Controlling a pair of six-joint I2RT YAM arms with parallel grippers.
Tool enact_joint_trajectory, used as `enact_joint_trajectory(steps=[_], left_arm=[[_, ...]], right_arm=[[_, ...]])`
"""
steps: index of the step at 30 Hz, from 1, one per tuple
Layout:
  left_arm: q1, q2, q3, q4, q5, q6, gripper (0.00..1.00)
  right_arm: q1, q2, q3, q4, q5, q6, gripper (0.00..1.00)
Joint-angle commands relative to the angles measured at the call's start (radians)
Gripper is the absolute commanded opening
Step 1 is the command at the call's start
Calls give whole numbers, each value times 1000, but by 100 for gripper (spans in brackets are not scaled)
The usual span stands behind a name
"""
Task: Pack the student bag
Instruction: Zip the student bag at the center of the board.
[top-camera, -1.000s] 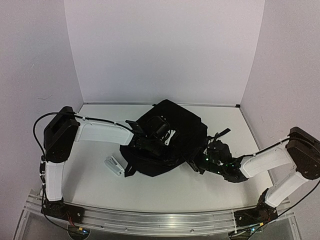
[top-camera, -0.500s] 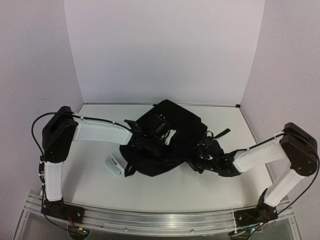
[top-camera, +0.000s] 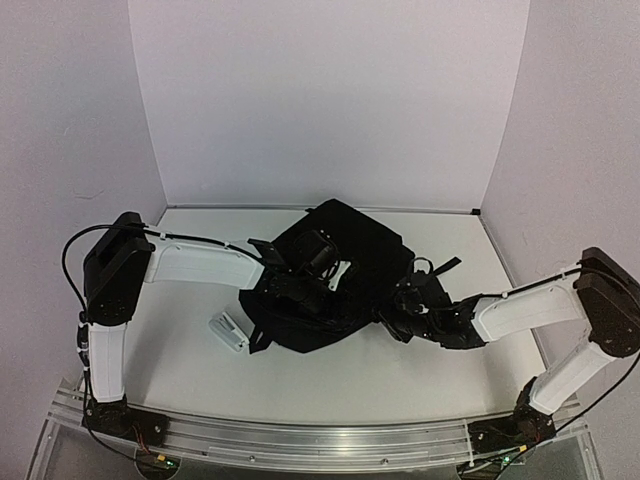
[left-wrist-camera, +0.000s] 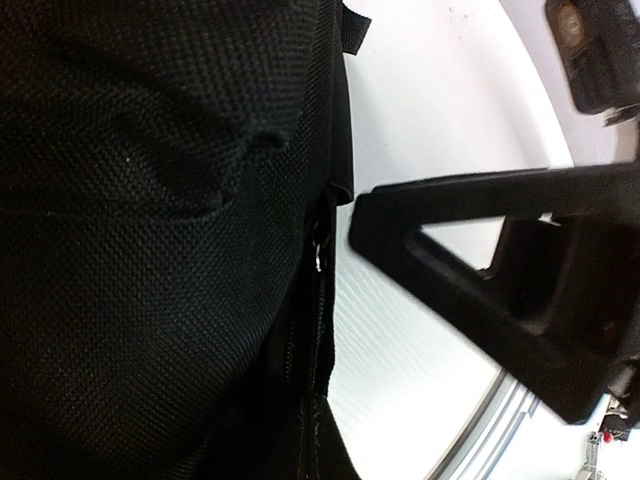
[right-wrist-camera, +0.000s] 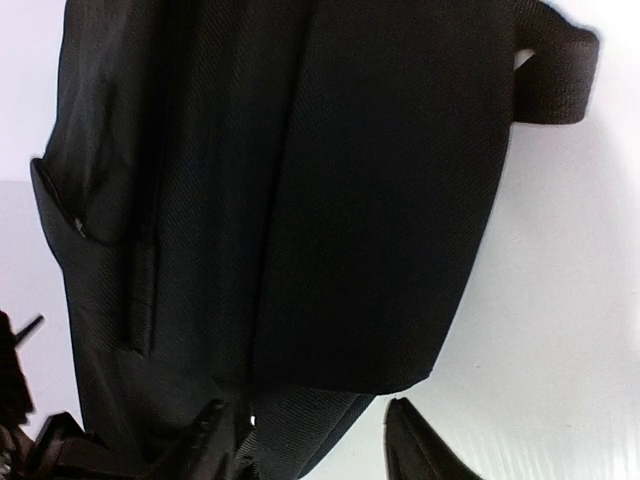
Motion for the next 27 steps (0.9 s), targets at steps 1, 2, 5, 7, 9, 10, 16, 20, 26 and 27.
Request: enact_joint_trajectory(steps=[1, 2, 5, 7, 9, 10, 16, 20, 26, 27], left_arm=[[1, -70, -7, -23, -7, -14, 0], [1, -73, -8, -21, -7, -14, 0], [1, -74, -5, -20, -2, -13, 0], [0, -74, -5, -18, 1, -13, 0], [0, -72, -5, -17, 5, -12, 0], [0, -72, -4, -18, 7, -11, 0], [0, -72, 4, -25, 19, -8, 0], [-1, -77, 19, -61, 10, -8, 0], [-2, -91, 18, -119, 24, -7, 0], [-2, -95, 16, -130, 27, -7, 0]], right_arm=[[-23, -50, 58, -113, 85, -32, 57], [-32, -41, 65, -123, 81, -39, 57], [-58, 3, 96, -142, 53, -69, 59], [-71, 41, 126, -149, 36, -93, 59], [-81, 73, 154, -153, 24, -109, 57], [-85, 85, 162, -154, 22, -114, 56], [-107, 124, 185, -155, 23, -135, 33], [-125, 135, 179, -156, 18, -137, 6], [-150, 135, 169, -156, 29, -142, 0], [-156, 135, 167, -157, 32, -142, 0]])
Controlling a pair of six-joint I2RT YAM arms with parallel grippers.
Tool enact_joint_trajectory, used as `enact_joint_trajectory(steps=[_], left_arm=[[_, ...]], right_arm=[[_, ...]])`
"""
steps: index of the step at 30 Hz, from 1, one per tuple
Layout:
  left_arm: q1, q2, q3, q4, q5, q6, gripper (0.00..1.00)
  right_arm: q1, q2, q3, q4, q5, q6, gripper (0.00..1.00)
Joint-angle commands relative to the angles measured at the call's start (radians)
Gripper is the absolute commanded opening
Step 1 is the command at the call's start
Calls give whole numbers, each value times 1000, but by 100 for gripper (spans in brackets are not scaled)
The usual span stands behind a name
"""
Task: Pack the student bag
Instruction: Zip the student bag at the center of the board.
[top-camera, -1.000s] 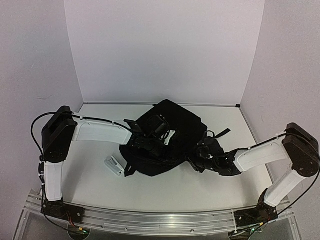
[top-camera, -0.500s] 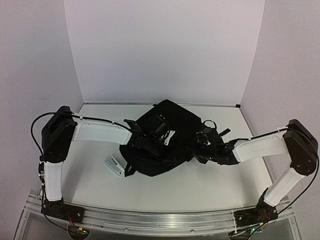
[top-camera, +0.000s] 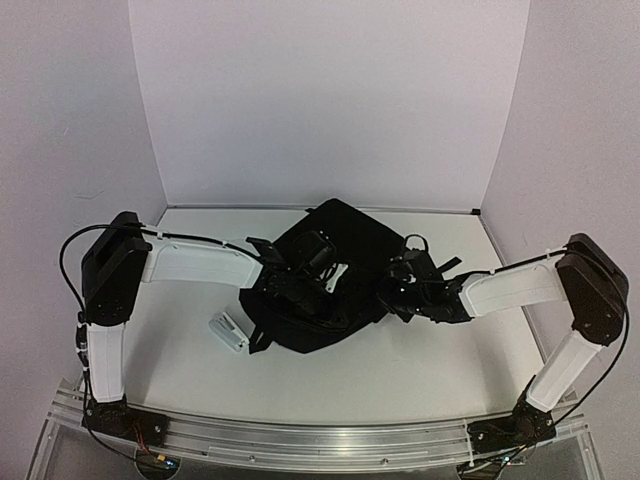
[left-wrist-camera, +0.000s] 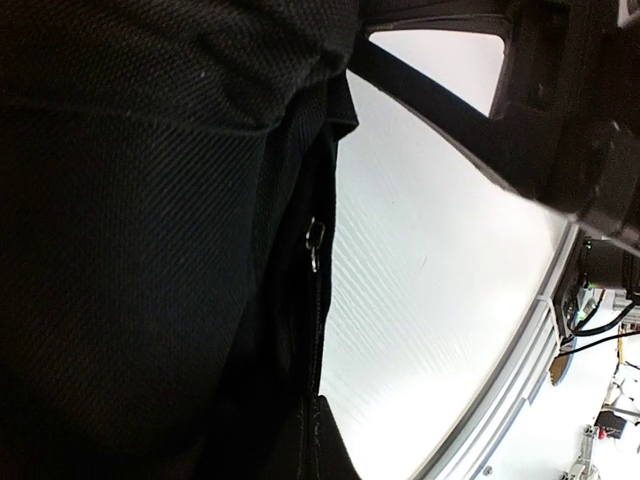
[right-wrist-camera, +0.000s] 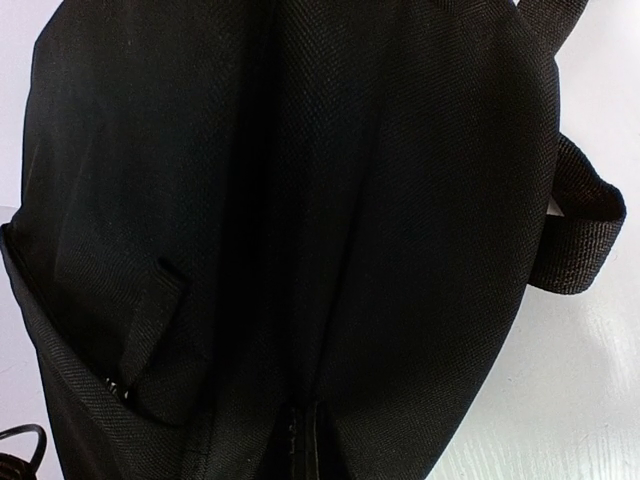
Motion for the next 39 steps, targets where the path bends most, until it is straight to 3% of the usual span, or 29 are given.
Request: enact_joint_trajectory(steps=[1, 27, 34, 36, 39], left_arm=[[-1, -91, 14, -85, 19, 1, 0], [-4, -308, -132, -347, 2, 62, 0], [1, -327, -143, -377, -85, 79, 0], [5, -331, -144, -372, -96, 73, 0], [6, -337, -147, -345, -76, 60, 0]], right_arm=[[-39, 22, -3, -42, 57, -14, 0], [-84, 62, 47, -57, 85, -67, 0], [-83, -8, 77, -40, 35, -312, 0], [-83, -51, 88, -85, -22, -362, 9], [-83, -111, 75, -145, -113, -325, 34]])
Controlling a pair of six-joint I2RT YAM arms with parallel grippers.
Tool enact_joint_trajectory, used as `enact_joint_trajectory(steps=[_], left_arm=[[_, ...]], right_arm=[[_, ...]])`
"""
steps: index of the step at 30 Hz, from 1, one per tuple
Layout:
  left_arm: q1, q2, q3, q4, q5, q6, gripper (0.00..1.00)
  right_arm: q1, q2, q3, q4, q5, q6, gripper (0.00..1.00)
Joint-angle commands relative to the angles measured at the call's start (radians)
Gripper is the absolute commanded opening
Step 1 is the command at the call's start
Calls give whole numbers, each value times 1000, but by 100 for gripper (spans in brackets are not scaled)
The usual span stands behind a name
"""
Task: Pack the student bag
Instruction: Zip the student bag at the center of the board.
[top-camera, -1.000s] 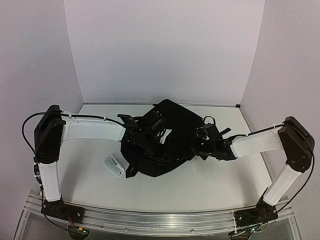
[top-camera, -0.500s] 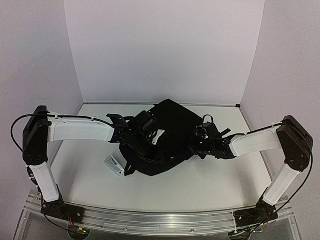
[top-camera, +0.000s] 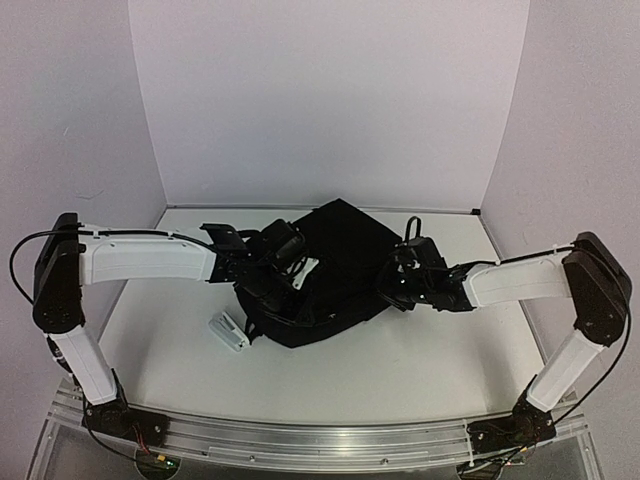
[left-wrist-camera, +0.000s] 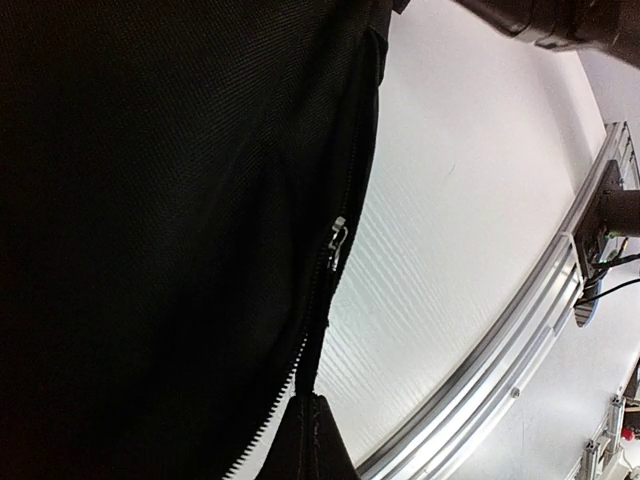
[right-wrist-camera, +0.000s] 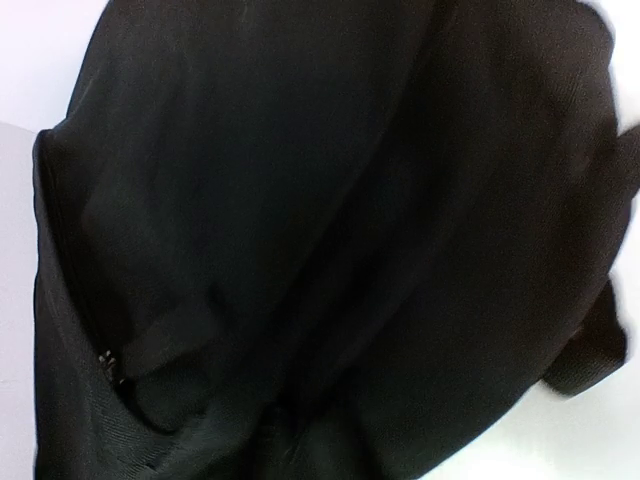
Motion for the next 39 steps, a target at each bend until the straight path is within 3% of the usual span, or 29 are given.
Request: enact_joint_trajectory(steps=[1, 4, 7, 13, 24, 35, 37, 39], left_arm=[[3, -72, -14, -113, 26, 0, 0], [3, -67, -12, -92, 69, -8, 0], [3, -65, -5, -88, 101, -10, 0], [3, -76, 1, -81, 138, -13, 0], [3, -79, 7, -71, 160, -17, 0], [3, -67, 17, -81, 155, -6, 0], [3, -69, 16, -85, 142, -2, 0], [3, -69, 19, -96, 120, 2, 0]], right_arm=[[-41, -119, 6, -119, -39, -42, 39], [-17, -168, -54, -105, -131, 89, 57], [39, -193, -85, -74, -155, 198, 65], [102, -214, -153, 80, -191, 373, 63], [147, -101, -111, 155, -197, 406, 57], [164, -16, -67, 211, -200, 411, 44], [164, -9, -67, 212, -193, 410, 34], [164, -9, -75, 212, -181, 416, 14]])
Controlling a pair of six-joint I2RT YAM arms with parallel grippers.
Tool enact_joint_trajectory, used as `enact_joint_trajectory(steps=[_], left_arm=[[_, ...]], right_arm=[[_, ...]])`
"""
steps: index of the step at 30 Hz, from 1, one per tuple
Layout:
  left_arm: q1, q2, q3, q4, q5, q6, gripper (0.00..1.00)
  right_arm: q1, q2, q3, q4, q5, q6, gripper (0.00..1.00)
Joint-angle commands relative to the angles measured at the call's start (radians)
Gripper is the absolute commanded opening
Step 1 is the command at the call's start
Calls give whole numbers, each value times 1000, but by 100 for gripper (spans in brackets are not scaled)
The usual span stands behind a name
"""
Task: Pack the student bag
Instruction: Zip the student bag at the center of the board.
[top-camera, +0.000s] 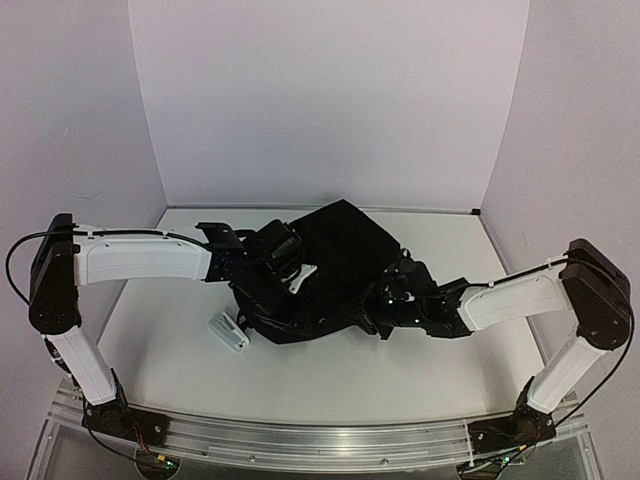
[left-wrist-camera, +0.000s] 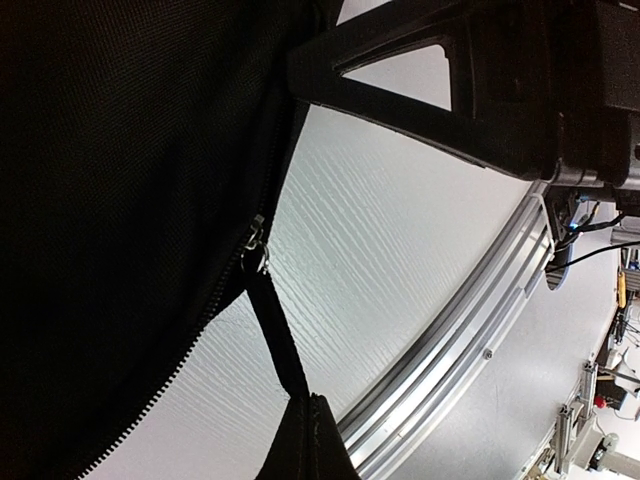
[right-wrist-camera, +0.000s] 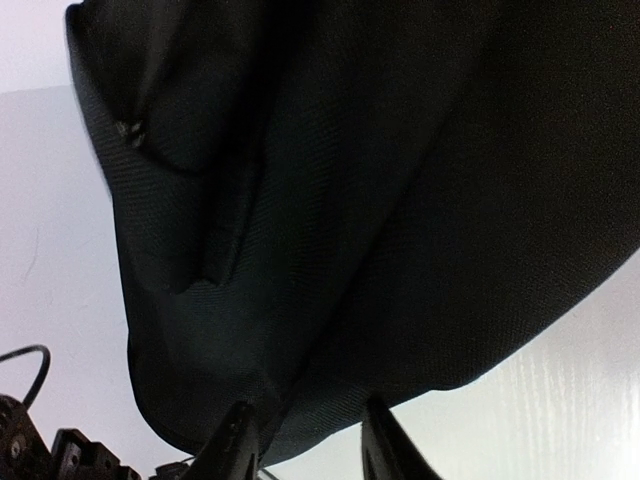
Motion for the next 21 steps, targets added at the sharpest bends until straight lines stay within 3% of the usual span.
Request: enact_joint_trajectory(steps=[1, 3, 10, 21], left_arm=[[-1, -44, 33, -48, -20, 13, 0], [-1, -43, 41, -76, -65, 19, 0], [24, -63, 48, -160, -203, 24, 0], [66, -116, -2, -189, -220, -1, 0]], right_arm=[[6, 8, 21, 42, 30, 15, 7], [6, -8, 8, 40, 50, 19, 0], [-8, -102, -48, -19, 149, 21, 0], [-58, -174, -81, -133, 235, -23, 0]])
